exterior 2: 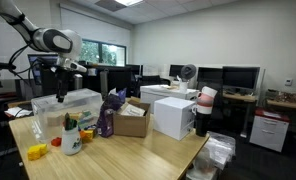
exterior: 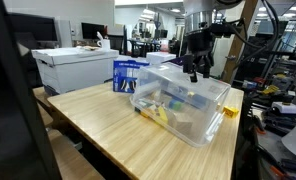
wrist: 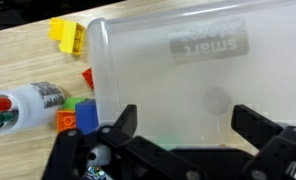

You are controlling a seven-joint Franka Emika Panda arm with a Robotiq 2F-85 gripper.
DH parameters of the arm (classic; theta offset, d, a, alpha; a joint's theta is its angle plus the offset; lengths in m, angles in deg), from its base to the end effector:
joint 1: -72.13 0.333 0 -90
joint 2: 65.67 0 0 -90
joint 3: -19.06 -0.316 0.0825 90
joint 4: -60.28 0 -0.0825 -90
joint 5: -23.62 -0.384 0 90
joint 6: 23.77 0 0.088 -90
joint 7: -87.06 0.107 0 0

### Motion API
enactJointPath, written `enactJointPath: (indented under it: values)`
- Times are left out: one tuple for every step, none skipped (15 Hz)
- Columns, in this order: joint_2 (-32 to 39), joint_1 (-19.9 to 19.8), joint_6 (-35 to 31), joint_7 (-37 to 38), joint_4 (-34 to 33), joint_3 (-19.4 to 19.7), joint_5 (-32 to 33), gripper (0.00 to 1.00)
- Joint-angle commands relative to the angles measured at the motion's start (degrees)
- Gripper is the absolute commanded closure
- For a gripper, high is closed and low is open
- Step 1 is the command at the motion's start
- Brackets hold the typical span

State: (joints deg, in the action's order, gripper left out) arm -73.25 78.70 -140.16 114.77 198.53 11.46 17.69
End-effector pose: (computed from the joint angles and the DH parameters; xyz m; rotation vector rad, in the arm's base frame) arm 0.4293 0.1141 0.3437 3.0572 -0.4579 -0.4007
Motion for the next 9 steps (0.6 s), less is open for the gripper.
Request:
enactJointPath:
  values:
    - [-2.0,-1.5,0.4,2.3,2.7,0.2,2.0,0.0]
    - [-2.3,-1.8,0.4,2.5,3.0,0.4,2.1,0.0]
    - [-2.6,-2.0,0.5,2.7,3.3,0.5,2.1,0.0]
    - [-2.9,-2.3,0.4,2.8,3.6,0.7,2.2,0.0]
    - [-3.1,-2.6,0.5,2.9,3.8,0.8,2.2,0.0]
    - [-3.4,-2.9,0.5,3.0,4.1,1.0,2.2,0.0]
    - [-3.7,-3.2,0.4,3.1,4.4,1.2,2.3,0.0]
    - [-3.9,-3.5,0.4,3.1,4.6,1.3,2.4,0.0]
    - [-4.2,-3.8,0.5,3.0,4.9,1.5,2.4,0.0]
